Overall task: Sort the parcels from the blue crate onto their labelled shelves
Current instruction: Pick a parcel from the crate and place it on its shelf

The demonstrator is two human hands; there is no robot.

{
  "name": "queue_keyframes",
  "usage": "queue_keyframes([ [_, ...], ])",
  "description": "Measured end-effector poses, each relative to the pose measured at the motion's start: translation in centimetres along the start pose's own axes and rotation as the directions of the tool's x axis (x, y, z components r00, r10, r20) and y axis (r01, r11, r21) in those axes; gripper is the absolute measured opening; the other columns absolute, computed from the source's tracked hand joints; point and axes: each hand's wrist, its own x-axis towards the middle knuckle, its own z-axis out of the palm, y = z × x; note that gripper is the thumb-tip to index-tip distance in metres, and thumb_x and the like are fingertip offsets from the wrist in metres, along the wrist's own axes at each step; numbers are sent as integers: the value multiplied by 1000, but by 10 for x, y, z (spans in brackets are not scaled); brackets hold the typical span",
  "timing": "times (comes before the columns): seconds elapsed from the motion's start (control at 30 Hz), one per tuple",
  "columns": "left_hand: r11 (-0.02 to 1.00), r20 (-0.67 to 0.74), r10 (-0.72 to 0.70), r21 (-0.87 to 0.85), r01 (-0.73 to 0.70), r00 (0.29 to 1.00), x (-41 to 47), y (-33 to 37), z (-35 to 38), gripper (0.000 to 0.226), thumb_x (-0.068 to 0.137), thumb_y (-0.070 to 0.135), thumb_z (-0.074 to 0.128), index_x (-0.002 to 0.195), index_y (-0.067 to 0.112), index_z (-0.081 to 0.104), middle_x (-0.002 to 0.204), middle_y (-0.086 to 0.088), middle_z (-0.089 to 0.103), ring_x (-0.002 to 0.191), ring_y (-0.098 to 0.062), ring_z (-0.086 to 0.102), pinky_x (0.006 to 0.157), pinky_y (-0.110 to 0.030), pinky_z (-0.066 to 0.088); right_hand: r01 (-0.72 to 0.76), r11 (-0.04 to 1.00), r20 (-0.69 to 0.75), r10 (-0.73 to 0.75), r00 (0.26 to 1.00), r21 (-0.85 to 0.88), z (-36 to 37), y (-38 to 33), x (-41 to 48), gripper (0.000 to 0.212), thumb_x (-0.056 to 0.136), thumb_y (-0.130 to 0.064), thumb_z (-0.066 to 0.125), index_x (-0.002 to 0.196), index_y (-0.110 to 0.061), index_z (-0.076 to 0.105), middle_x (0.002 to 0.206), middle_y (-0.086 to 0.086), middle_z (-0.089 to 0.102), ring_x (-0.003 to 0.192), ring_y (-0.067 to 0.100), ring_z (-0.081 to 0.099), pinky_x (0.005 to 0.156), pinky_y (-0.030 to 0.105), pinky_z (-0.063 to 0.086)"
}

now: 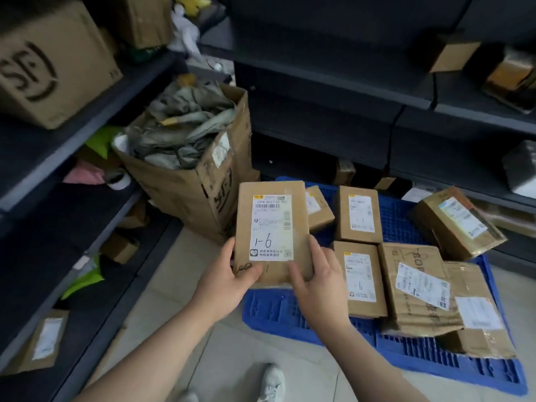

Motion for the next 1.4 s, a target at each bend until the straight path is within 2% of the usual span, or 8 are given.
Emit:
queue_keyframes([
  [0.27,988,-338,122,-49,-147,933,-102,32,-135,52,73,56,61,122,58,43,119,26,60,113,4,55,100,-36,45,360,920,-5,-364,932,154,5,-158,-16,61,89,-34,59,143,-18,36,113,-3,45,106,13,44,89,26,39],
  [0.43,986,-548,118,-36,-164,828,-196,16,-225,56,76,49,61,127,58,40,122,25,58,114,1,54,98,-39,47,529,801,19,-555,831,280,34,-265,-71,63,89,-42,55,144,-20,34,119,-7,44,103,11,51,89,29,47],
  [0.53,989,-654,78,-43,-140,752,-262,-5,-277,62,78,51,63,133,57,33,125,28,55,115,1,53,98,-40,48,588,723,60,-648,759,361,52,-329,-119,63,89,-41,56,145,-24,32,123,-11,41,101,1,48,81,10,42],
  [0.7,990,-818,67,-16,-139,572,-377,-38,-350,60,86,39,65,137,50,35,119,33,57,111,9,52,97,-28,46,622,586,80,-758,647,519,86,-430,-206,60,89,-41,56,143,-25,35,119,-13,43,100,-1,50,83,17,47],
  [0.83,993,-891,42,-10,-114,452,-459,-61,-400,48,88,38,64,127,55,42,112,33,61,105,9,57,94,-32,50,618,467,113,-845,523,633,114,-502,-270,58,90,-41,55,143,-27,34,116,-16,41,102,-20,42,74,0,40],
  [0.97,998,-958,0,-18,-61,286,-529,-86,-442,44,89,38,63,128,50,46,110,30,62,104,5,58,87,-26,52,590,380,185,-913,364,712,145,-568,-331,60,90,-44,54,144,-31,30,117,-18,40,103,-9,47,81,16,48],
  [1.17,994,-997,-61,-56,95,50,-607,-123,-502,44,88,46,60,130,43,48,113,26,60,99,4,57,73,-17,45,532,280,238,-960,147,799,202,-660,-409,53,93,-40,52,141,-29,32,110,-17,39,92,-24,43,60,2,43],
  [1.4,972,-990,-113,-128,199,-84,-662,-165,-584,33,87,51,59,117,49,46,99,30,58,93,3,58,79,-25,50,456,180,222,-974,-40,872,276,-758,-470,37,92,-39,52,129,-37,48,106,-13,49,96,1,53,83,23,49],
])
